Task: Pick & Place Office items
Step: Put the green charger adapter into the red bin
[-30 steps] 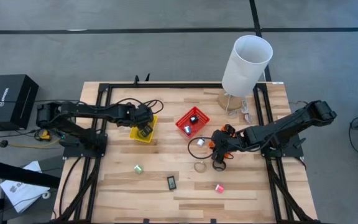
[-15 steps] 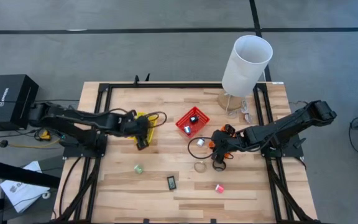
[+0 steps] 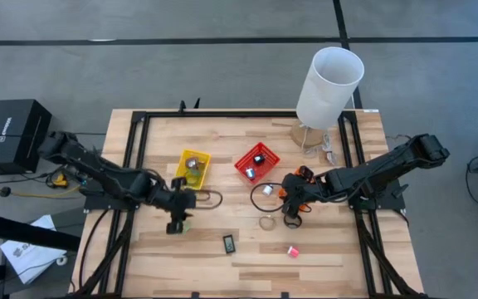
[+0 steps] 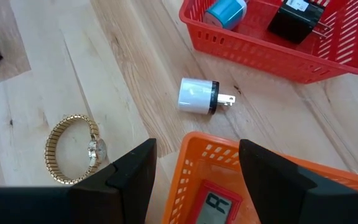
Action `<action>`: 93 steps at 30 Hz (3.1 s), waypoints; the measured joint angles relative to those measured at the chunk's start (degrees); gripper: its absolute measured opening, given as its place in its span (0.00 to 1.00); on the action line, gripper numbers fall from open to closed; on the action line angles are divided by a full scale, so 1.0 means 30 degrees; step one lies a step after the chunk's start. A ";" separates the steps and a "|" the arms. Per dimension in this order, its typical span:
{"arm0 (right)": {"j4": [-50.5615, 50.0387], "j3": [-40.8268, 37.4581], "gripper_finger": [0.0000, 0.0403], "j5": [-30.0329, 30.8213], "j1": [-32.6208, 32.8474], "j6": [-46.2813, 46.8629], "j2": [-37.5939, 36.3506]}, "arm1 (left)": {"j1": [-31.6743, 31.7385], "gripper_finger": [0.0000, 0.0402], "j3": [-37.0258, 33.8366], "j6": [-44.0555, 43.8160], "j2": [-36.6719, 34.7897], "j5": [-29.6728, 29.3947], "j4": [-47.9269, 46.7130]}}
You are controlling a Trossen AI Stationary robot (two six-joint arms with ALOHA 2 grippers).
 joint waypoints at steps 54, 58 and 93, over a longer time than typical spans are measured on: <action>0.0876 0.0004 0.54 -0.0007 -0.0004 0.0132 0.0000 | -0.1195 0.32 0.0000 0.5523 0.7751 0.2379 0.1001; 0.0876 0.0004 0.54 -0.0012 -0.0001 -0.0049 0.0000 | -0.0482 0.35 0.0234 0.5599 0.7751 0.1654 0.3018; 0.3533 0.0004 0.54 -0.0006 -0.0973 -0.4059 0.0000 | 0.9468 0.35 0.2528 0.9008 1.0795 -0.1090 2.0461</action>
